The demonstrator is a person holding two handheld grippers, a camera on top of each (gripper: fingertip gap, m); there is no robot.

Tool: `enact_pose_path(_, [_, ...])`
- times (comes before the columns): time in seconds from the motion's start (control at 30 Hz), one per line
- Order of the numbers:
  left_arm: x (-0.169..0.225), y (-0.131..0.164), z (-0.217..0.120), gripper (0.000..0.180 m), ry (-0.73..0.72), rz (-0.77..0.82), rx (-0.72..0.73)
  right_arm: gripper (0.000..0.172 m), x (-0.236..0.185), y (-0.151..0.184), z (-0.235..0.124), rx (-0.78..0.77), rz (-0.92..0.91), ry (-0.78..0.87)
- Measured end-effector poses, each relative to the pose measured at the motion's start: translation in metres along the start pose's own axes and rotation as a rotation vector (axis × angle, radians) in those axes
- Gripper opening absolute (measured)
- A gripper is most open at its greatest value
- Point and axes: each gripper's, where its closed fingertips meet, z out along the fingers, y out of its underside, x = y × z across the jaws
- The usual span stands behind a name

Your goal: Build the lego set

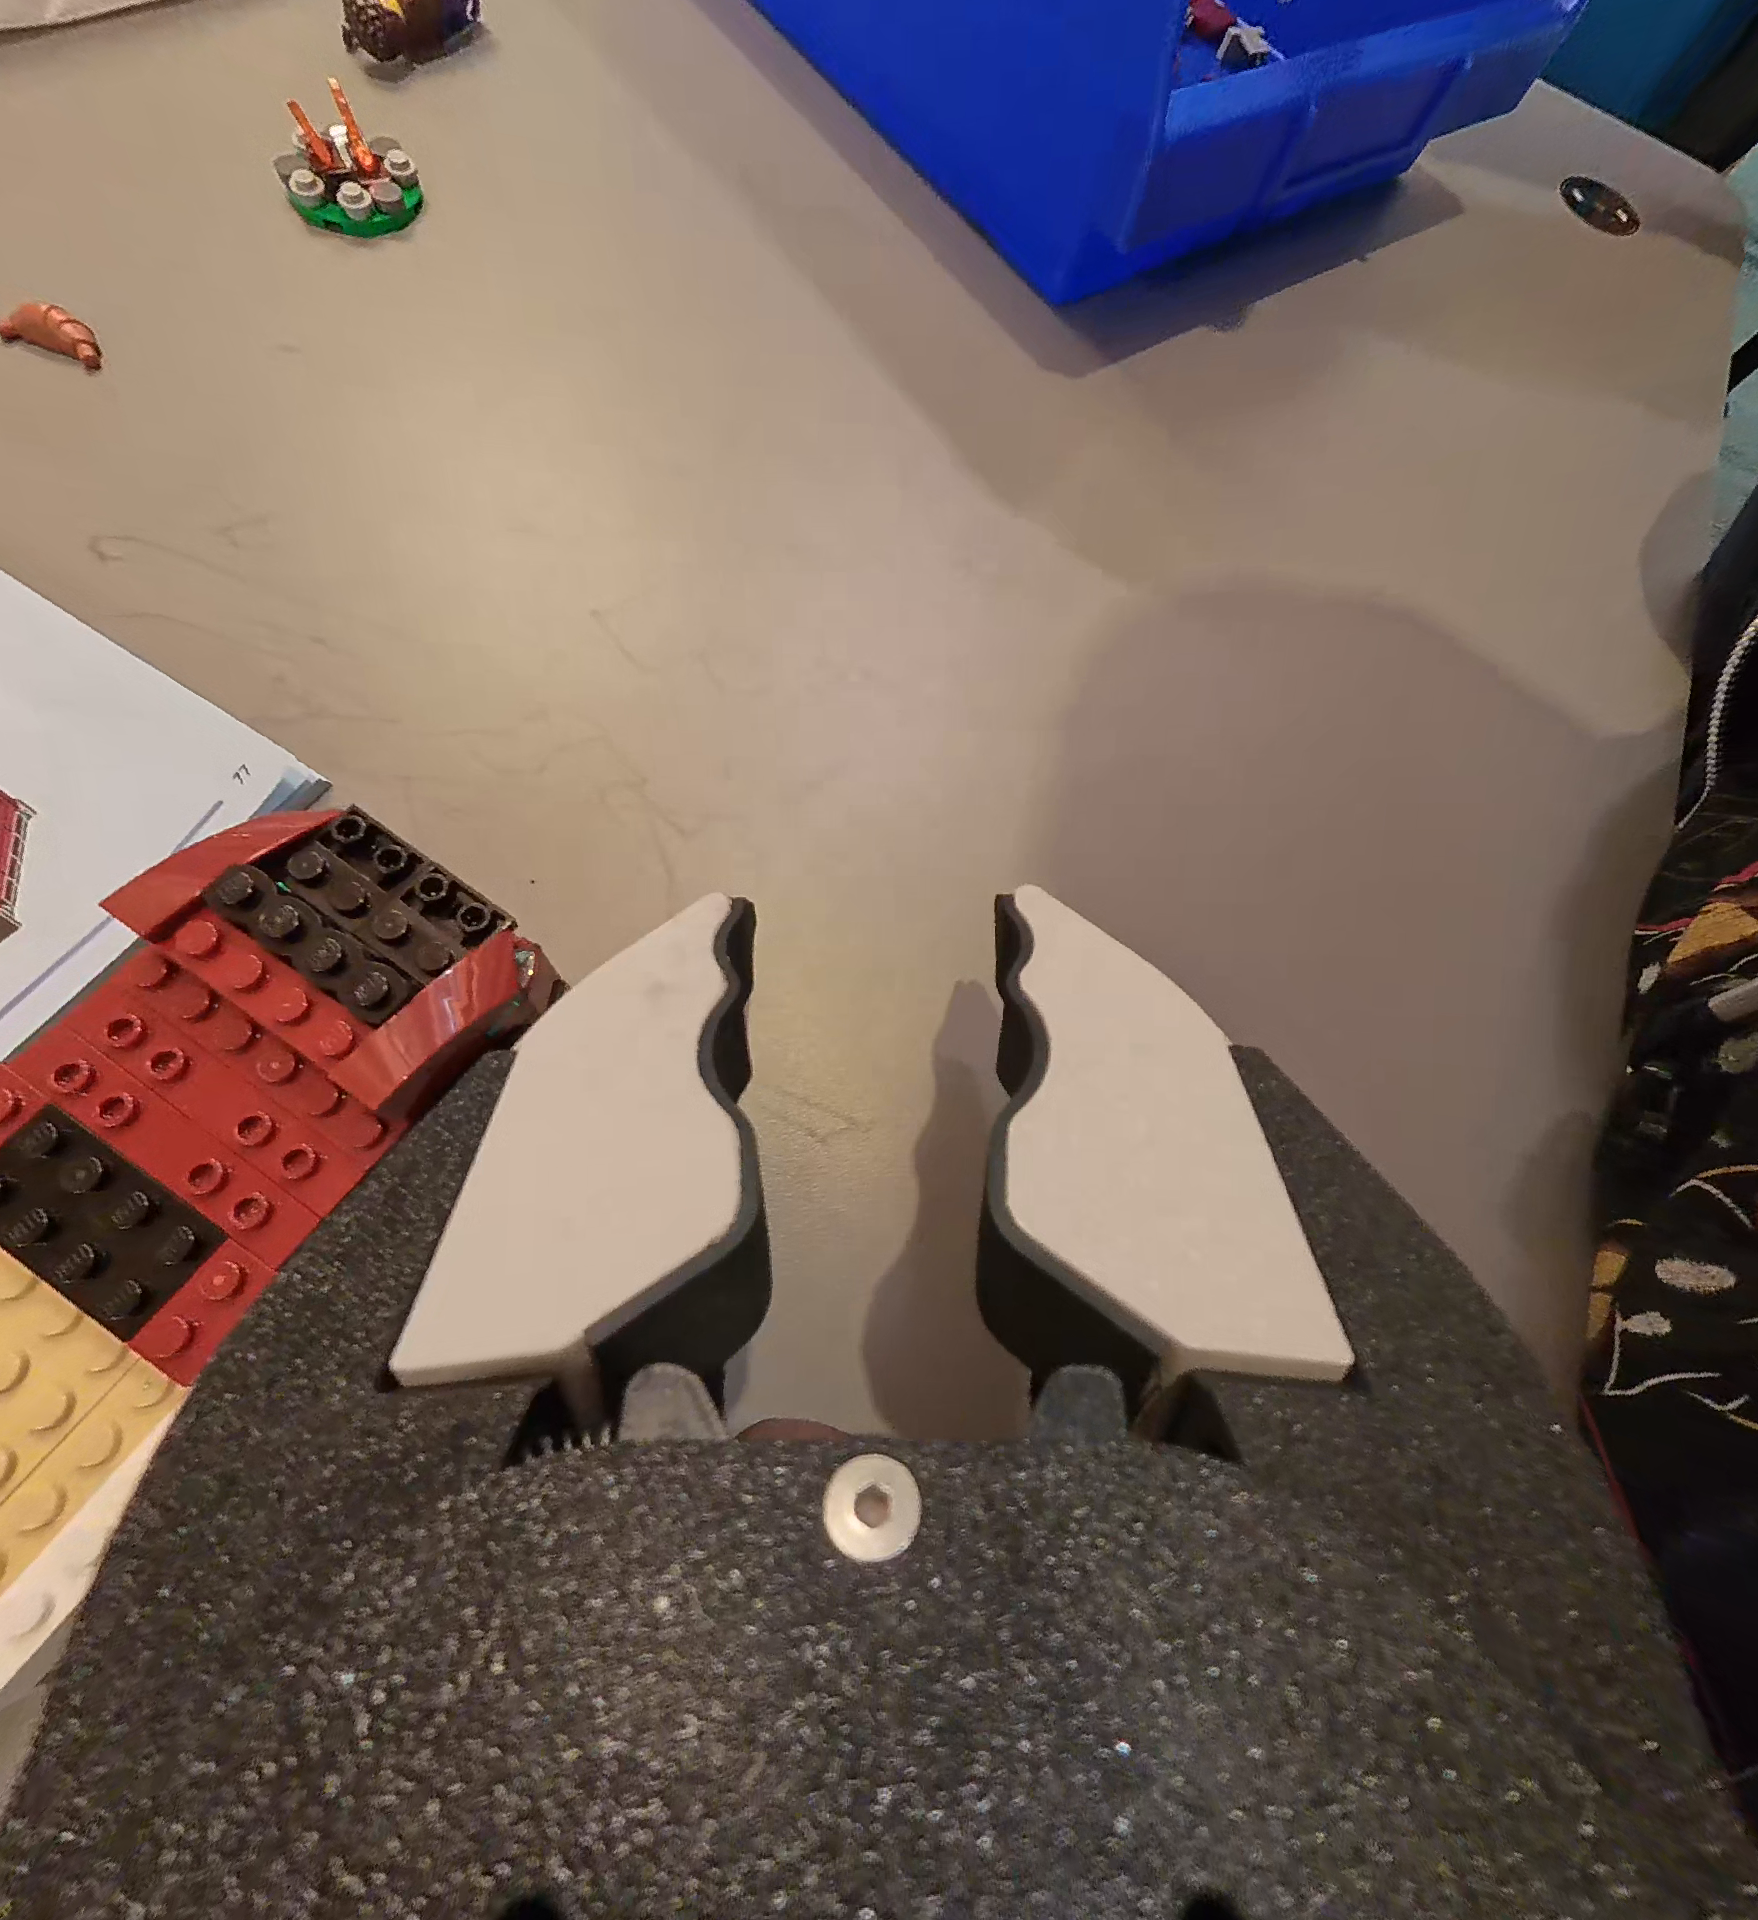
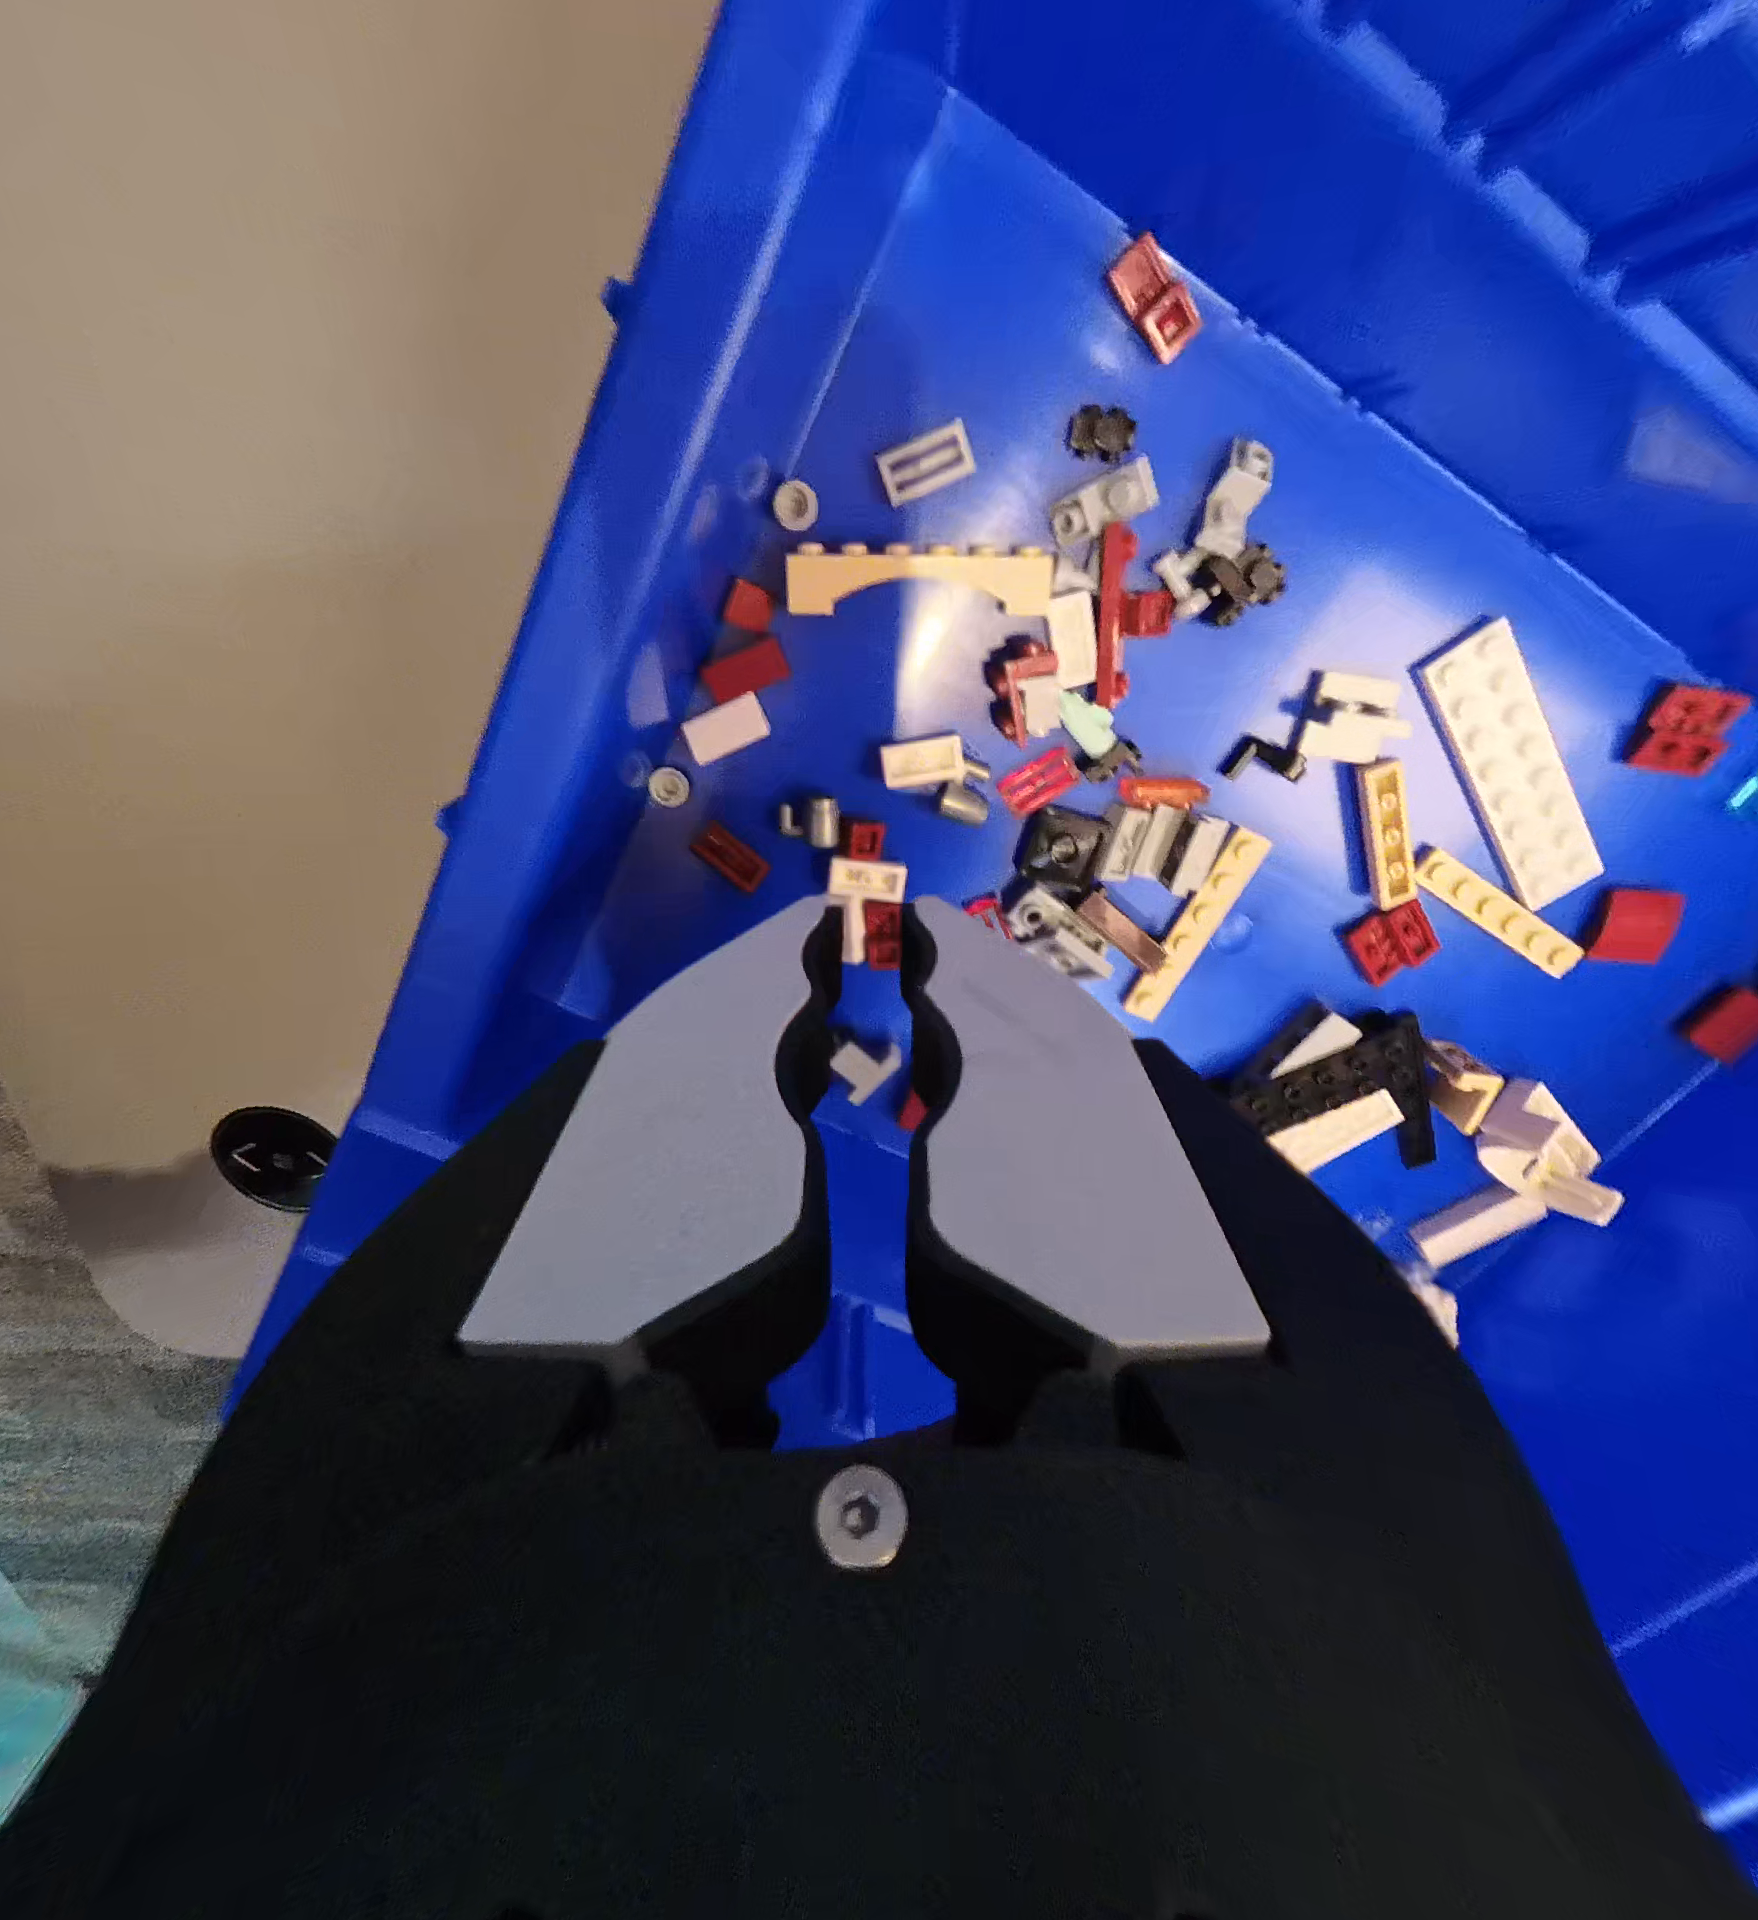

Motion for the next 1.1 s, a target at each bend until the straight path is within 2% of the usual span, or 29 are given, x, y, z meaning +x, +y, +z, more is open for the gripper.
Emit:
enact_pose_path(0.23, [-0.001,0.000,0.000,0.045,0.001,-0.007,0.003,0.012,0.002,0.008,0.007,-0.071,-0.010,-0.003])
enact_pose_path(0.47, [-0.002,-0.001,0.000,0.045,0.007,-0.022,0.006,0.011,0.006,0.022,0.018,-0.215,-0.042,-0.010])
enact_pose_path(0.7, [-0.003,-0.002,-0.001,0.045,0.017,-0.043,0.013,0.008,-0.012,-0.002,0.013,-0.097,-0.083,-0.122])
enact_pose_path(0.9, [-0.005,-0.001,0.000,0.044,0.025,-0.065,0.003,0.009,-0.029,-0.005,0.016,-0.095,-0.263,-0.198])
enact_pose_path(1.1, [-0.010,-0.003,-0.002,0.043,0.048,-0.131,0.025,0.016,-0.032,0.004,0.026,-0.115,-0.461,-0.162])
